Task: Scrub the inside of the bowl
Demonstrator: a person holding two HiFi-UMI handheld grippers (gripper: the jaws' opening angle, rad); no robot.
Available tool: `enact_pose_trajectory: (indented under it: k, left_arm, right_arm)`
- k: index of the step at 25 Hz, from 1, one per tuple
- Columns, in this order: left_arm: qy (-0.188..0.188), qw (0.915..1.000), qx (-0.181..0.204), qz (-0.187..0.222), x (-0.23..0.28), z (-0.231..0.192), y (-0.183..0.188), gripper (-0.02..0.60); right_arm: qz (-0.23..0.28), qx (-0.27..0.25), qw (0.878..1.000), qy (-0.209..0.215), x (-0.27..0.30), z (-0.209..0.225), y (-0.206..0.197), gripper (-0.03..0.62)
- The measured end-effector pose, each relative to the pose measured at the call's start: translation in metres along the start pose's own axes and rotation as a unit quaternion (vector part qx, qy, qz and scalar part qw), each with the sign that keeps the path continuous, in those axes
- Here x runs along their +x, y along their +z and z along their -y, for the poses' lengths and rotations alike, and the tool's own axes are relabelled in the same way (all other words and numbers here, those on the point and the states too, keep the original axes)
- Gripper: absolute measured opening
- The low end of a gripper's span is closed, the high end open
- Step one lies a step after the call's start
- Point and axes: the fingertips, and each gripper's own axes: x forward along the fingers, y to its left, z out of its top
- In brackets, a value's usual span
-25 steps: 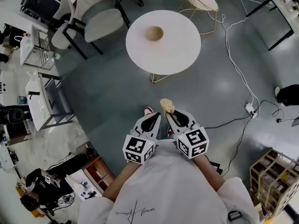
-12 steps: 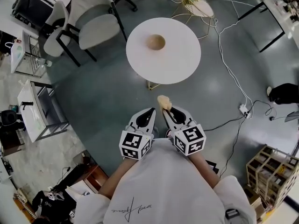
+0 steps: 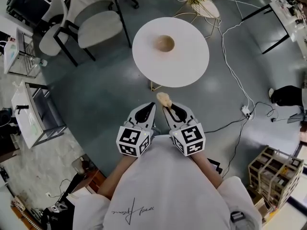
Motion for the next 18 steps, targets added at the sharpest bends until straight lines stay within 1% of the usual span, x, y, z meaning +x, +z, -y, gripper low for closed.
enact_pose_trajectory:
  k: [3,7,10,14,18]
  left_arm:
    - [0.005,1.0,0.0,0.0,-0.002,-0.015,0.002,0.006]
    - [0.029,0.9995,0.014,0.008,-0.002,-0.037,0.005,0.006]
    - [0.038,0.9992,0.003,0.011,-0.003,-0.048,0.008,0.006]
    - [0.036,0.9993,-0.007,0.006,0.004,-0.049,0.009,0.006]
    - [0.03,0.9995,-0.006,-0.004,0.014,-0.049,0.009,0.006]
  right_arm:
    - [0.002,0.007,1.0,0.001,0.009,-0.005,0.005,0.083]
    - [0.0,0.003,1.0,-0.009,0.016,-0.002,0.007,0.083]
    - [0.001,0.008,1.0,-0.017,0.016,0.002,0.01,0.083]
    - [0.002,0.015,1.0,-0.023,0.015,0.01,0.012,0.083]
    - [0.001,0.02,1.0,-0.023,0.021,0.019,0.015,0.083]
